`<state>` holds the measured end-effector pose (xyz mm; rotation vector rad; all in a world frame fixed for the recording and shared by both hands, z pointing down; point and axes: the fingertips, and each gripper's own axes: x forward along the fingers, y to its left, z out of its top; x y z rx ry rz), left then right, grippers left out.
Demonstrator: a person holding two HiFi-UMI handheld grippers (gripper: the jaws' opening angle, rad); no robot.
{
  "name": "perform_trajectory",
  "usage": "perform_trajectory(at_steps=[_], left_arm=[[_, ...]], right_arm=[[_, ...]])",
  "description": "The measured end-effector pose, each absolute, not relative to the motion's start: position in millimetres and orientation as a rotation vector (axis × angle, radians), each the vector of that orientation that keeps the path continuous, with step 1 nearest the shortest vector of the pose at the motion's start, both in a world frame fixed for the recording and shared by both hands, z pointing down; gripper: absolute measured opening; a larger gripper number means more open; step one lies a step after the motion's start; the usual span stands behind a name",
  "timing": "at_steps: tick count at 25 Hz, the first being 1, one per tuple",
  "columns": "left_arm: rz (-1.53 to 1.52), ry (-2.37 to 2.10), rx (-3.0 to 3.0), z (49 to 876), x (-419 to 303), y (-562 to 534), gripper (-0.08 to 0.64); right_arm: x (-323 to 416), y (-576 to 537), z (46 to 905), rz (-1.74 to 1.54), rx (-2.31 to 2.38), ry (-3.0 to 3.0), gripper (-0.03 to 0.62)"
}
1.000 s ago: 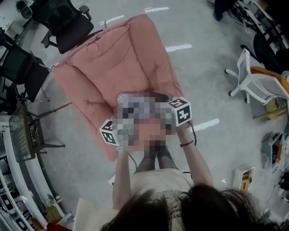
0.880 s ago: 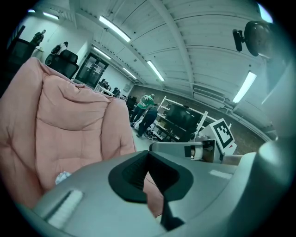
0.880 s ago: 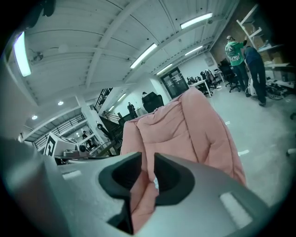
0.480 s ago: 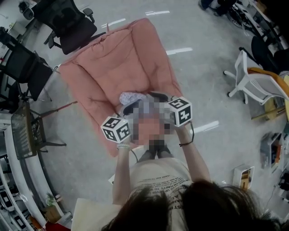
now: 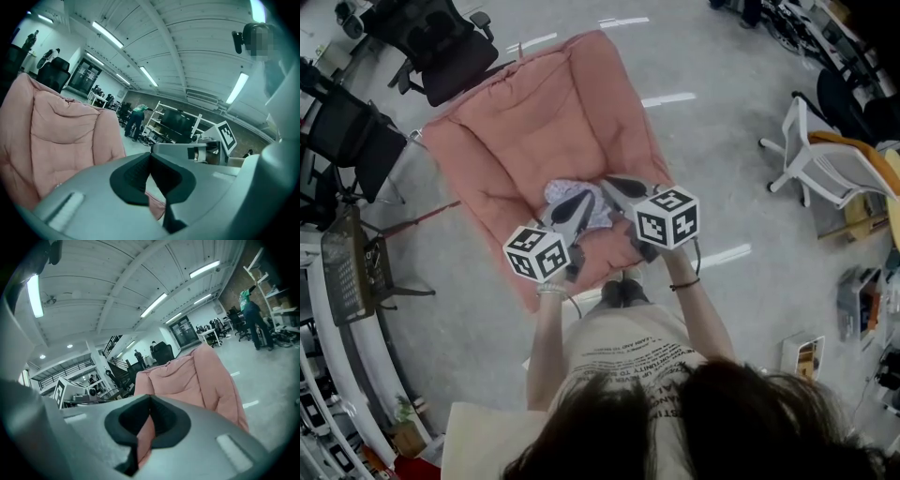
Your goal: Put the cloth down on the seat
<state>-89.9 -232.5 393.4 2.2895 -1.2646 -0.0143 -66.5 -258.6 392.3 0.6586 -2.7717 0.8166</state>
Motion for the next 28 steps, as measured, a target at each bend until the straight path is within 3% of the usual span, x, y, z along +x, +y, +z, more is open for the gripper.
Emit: perform_trajectory(at_steps=[28], left_arm=[[-0.022, -1.299, 2.268, 399, -109, -224, -0.002]], right_arm=[[-84, -245, 384, 0.699, 0.567, -2.81, 0.002]])
